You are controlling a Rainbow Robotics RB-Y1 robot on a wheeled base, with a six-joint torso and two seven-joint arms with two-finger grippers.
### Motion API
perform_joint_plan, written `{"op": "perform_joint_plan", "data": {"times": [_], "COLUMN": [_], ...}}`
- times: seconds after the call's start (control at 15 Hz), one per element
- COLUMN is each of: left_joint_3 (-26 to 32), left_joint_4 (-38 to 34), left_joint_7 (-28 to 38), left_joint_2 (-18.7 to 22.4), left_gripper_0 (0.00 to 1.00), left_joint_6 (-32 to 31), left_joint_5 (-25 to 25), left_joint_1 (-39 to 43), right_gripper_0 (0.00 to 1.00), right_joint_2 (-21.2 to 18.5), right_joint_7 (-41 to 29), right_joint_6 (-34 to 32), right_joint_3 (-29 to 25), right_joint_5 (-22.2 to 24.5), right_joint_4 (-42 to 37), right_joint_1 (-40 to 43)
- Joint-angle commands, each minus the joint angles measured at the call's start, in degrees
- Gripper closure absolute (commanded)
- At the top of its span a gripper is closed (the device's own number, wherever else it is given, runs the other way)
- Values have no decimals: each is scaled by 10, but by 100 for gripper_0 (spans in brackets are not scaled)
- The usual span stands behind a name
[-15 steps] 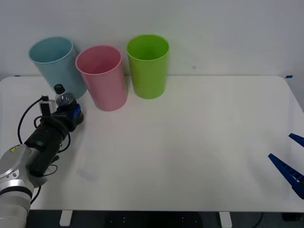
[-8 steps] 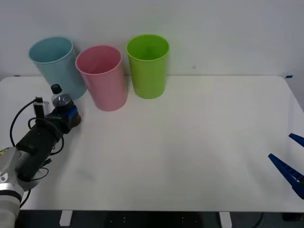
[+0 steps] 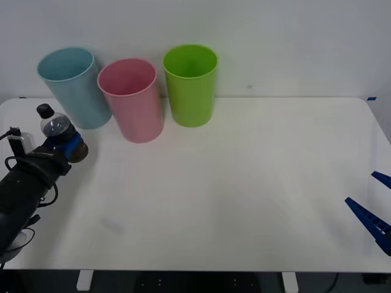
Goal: Grasp the object on the table and drop it into the matching bin: aluminum can to the light blue bin, PET bottle to the pink bin.
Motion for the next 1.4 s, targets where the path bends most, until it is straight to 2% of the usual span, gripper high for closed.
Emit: {"op": "perform_joint_plan", "data": {"times": [0.07, 0.27, 0.4, 0.67, 0.93, 1.4], "left_joint_3": [8, 9, 9, 2, -52, -145], "left_joint_4": [-73, -129, -152, -156, -155, -53], "left_joint_7": [12, 28, 41, 125, 205, 198], "left_joint_2": [17, 37, 64, 120, 182, 189], "left_gripper_0": [100, 100, 100, 100, 100, 100], "left_joint_6": [3, 14, 23, 25, 34, 35], "left_joint_5": [28, 60, 81, 95, 121, 105], "left_joint_1": [40, 51, 45, 9, -41, -180], "right_gripper_0": [0, 0, 0, 0, 0, 0], "right_joint_2": [0, 0, 0, 0, 0, 0], "right_joint_7": [0, 0, 0, 0, 0, 0], "right_joint_6": [0, 0, 0, 0, 0, 0], "right_joint_3": [0, 0, 0, 0, 0, 0], "right_joint_5": [0, 0, 0, 0, 0, 0], "right_joint_4": [0, 0, 0, 0, 0, 0], "right_joint_1": [0, 0, 0, 0, 0, 0]}}
